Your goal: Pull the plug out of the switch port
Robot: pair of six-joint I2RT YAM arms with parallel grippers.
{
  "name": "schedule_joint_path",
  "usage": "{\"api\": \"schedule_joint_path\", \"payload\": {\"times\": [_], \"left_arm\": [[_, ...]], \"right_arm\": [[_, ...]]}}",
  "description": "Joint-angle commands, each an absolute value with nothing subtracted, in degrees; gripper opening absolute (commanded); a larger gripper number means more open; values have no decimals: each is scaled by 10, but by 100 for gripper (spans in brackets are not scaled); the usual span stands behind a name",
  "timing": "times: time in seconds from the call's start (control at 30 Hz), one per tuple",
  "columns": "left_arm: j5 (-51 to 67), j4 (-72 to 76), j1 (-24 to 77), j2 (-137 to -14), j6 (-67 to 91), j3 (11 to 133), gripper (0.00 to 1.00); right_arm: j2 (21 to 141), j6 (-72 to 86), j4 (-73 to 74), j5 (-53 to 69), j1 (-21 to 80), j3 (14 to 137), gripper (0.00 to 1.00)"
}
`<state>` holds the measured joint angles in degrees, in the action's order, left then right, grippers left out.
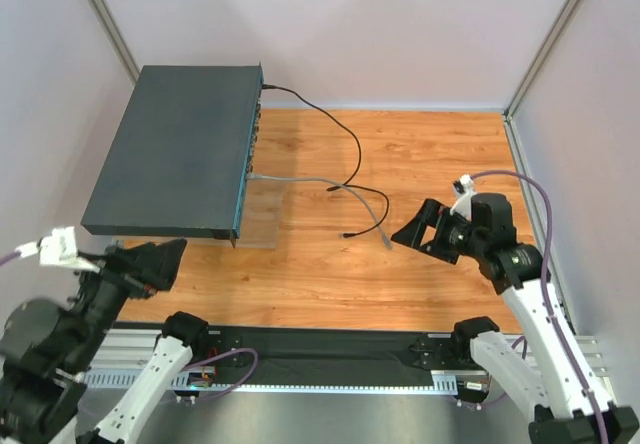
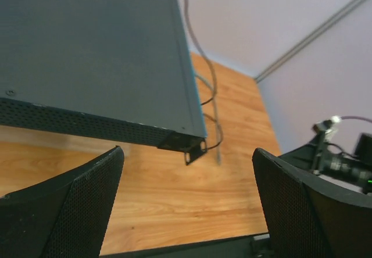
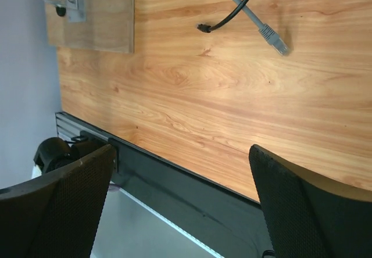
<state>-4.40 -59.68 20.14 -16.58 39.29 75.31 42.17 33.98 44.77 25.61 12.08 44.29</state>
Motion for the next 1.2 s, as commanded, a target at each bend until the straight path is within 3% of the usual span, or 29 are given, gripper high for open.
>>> {"api": "schedule_joint_path", "payload": {"times": [0.0, 0.2, 0.3, 0.47, 0.7, 0.8, 0.83, 0.9, 1.07, 1.17], "left_arm": [[-113, -701, 199, -267, 338, 801, 99], [-179, -716, 199, -340, 313, 867, 100], [-154, -725, 199, -399, 303, 903, 99], [-86, -750, 199, -453, 301, 945, 99], [-36, -761, 199, -489, 321, 973, 97], [-70, -795, 199, -525, 315, 991, 95], [-82, -802, 199, -533, 306, 995, 94], [-97, -810, 199, -556, 292, 1009, 93], [-76, -816, 199, -601, 258, 1056, 87], [-68, -827, 199, -620, 259, 1064, 84]], "right_arm": [[484, 296, 465, 222, 156, 531, 100], [568, 329, 368, 239, 256, 595, 100], [611, 347, 344, 245, 283, 641, 100], [660, 425, 208, 360, 299, 650, 94], [743, 446, 214, 404, 315, 752, 93], [785, 451, 225, 390, 316, 793, 85], [797, 444, 253, 391, 316, 812, 76], [823, 438, 261, 388, 316, 841, 76], [862, 516, 121, 420, 329, 830, 52], [919, 529, 106, 427, 351, 874, 50]]}}
